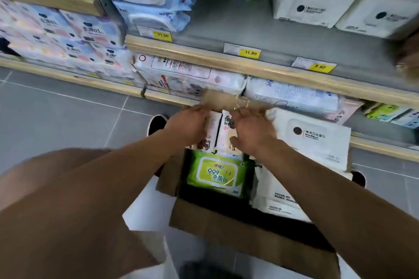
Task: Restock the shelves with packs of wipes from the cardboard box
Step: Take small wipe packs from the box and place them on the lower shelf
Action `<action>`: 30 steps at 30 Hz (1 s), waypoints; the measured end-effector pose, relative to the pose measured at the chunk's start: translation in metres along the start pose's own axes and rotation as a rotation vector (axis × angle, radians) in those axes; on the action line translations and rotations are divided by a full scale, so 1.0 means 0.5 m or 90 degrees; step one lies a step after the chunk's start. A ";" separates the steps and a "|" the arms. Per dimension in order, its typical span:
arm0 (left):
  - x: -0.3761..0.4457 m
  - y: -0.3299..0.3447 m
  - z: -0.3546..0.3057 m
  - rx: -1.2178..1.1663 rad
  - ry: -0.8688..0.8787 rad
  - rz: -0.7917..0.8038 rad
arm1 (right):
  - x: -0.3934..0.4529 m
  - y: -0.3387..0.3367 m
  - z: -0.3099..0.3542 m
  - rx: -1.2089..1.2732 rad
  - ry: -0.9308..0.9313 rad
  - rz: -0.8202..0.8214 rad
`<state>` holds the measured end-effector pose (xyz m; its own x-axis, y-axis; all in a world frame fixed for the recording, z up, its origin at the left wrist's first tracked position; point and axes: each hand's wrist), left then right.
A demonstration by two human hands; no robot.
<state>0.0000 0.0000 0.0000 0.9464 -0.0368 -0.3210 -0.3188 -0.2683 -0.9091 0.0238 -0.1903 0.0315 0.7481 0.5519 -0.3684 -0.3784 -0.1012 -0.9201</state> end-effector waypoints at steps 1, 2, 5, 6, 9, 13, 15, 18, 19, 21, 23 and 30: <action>0.012 0.007 0.002 0.006 -0.004 0.015 | 0.015 0.007 -0.002 -0.009 0.008 0.021; 0.024 0.013 0.004 0.012 -0.001 0.010 | 0.029 0.013 -0.007 -0.009 0.018 0.029; 0.043 0.036 0.011 0.054 0.015 0.036 | 0.051 0.030 -0.015 -0.027 0.055 0.052; 0.046 0.036 0.012 0.065 0.020 0.024 | 0.054 0.036 -0.015 -0.040 0.059 0.037; 0.037 0.023 0.001 0.107 0.036 -0.024 | 0.047 0.042 -0.005 -0.080 0.063 -0.030; 0.024 -0.008 0.000 0.038 -0.009 -0.002 | 0.028 0.017 0.002 0.037 0.095 -0.060; 0.015 -0.026 0.000 -0.005 -0.012 -0.007 | 0.009 -0.001 -0.002 0.109 0.104 -0.099; -0.011 -0.059 -0.017 -0.060 -0.034 -0.020 | -0.042 -0.034 -0.015 0.149 0.112 -0.147; -0.021 -0.070 -0.027 -0.075 -0.040 -0.030 | -0.061 -0.046 -0.022 0.157 0.112 -0.175; -0.039 -0.092 -0.050 -0.105 -0.018 -0.066 | -0.102 -0.074 -0.042 0.178 0.111 -0.248; -0.055 -0.114 -0.081 -0.135 0.013 -0.114 | -0.154 -0.104 -0.068 0.195 0.115 -0.311; -0.087 -0.194 -0.268 -0.213 0.099 -0.222 | -0.331 -0.168 -0.201 0.165 0.149 -0.424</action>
<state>-0.0031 -0.1017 0.1375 0.9982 -0.0263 0.0538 0.0284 -0.5833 -0.8118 -0.0134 -0.3565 0.1563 0.9491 0.2348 0.2100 0.1005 0.4062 -0.9083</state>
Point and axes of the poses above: each hand's wrist, its own x-axis towards the middle knuckle, its own y-axis out of the palm, z = x × y, and after that the axes turned 5 degrees about -y, right-handed
